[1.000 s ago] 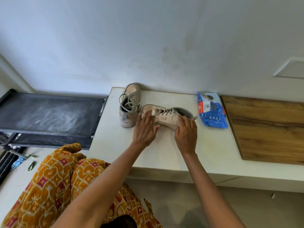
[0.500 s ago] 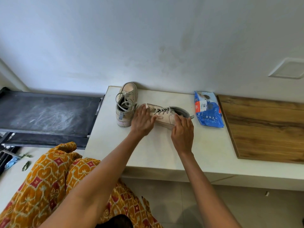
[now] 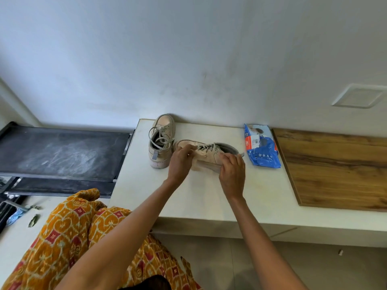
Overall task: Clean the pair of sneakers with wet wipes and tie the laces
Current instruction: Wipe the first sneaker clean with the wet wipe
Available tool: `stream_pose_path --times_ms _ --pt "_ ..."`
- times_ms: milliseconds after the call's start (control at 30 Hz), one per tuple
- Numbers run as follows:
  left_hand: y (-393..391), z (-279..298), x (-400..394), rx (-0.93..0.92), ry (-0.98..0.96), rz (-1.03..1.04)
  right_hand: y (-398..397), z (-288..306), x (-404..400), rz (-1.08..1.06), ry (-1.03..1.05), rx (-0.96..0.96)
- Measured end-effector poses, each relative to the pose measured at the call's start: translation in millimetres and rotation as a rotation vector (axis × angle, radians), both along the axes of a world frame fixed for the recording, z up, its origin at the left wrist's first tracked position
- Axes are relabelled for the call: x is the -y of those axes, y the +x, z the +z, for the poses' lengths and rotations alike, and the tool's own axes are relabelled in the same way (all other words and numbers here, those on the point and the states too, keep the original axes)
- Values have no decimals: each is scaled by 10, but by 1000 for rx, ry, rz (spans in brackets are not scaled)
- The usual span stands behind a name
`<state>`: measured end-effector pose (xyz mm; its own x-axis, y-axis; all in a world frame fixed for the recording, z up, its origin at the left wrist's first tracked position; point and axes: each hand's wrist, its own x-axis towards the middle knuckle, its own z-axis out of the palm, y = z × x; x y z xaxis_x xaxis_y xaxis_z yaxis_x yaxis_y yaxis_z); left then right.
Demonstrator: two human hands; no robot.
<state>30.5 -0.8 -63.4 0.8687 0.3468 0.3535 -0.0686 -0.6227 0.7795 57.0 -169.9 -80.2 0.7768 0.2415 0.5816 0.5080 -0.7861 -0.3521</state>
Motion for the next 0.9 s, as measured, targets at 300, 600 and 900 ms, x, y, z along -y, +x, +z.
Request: stream_pose_path --times_ms 300,600,900 --pt "-26 97 42 -302 -425 -279 -387 -82 -434 61 486 -311" --pt "257 -52 -154 -349 615 -159 -271 -191 -233 -475 839 -392" --pt "171 -135 -141 -274 614 -189 133 -112 -170 -490 893 -499"
